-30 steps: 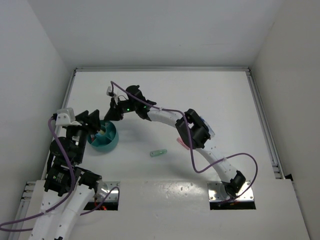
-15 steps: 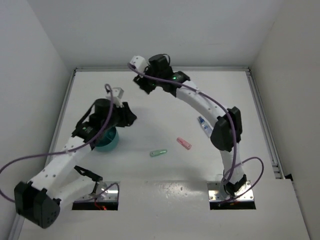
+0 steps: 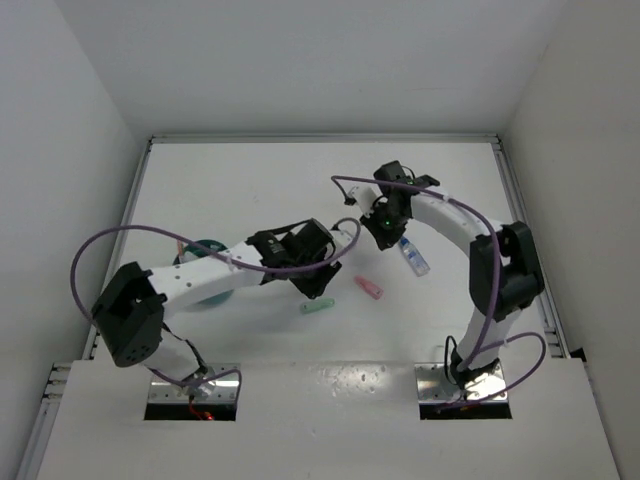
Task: Sort the stationery into containers
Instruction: Pick up the pen from the center of the board.
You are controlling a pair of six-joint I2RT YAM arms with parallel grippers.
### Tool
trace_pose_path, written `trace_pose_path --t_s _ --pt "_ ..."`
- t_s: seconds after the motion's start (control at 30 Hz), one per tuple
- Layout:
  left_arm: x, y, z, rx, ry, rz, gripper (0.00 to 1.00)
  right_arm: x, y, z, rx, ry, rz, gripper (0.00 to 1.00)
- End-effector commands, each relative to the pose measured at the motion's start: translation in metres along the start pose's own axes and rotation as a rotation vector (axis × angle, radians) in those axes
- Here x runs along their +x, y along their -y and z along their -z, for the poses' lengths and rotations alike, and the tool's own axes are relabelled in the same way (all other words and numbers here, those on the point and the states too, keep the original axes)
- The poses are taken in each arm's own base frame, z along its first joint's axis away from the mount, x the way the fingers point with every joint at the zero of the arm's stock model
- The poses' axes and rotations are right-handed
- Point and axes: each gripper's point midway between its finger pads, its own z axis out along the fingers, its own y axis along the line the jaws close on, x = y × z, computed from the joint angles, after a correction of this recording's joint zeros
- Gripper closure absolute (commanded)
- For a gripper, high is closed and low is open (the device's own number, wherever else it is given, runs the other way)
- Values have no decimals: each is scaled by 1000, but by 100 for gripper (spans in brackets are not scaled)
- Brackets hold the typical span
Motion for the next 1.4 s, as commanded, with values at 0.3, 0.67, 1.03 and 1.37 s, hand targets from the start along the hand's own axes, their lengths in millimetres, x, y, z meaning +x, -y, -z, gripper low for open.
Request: trace_pose_path --t_s 0.3,0.67,1.03,1.37 --pt "29 6 -51 -107 -197 -282 41 -20 29 62 222 282 -187 44" --pt "37 -1 -72 -128 -237 -277 40 -6 31 63 228 290 -219 44" --pt "41 0 -83 -53 -259 -253 53 -5 32 72 233 323 -227 44" --pt "52 2 -92 -17 -302 -238 57 -6 30 84 223 365 -228 44"
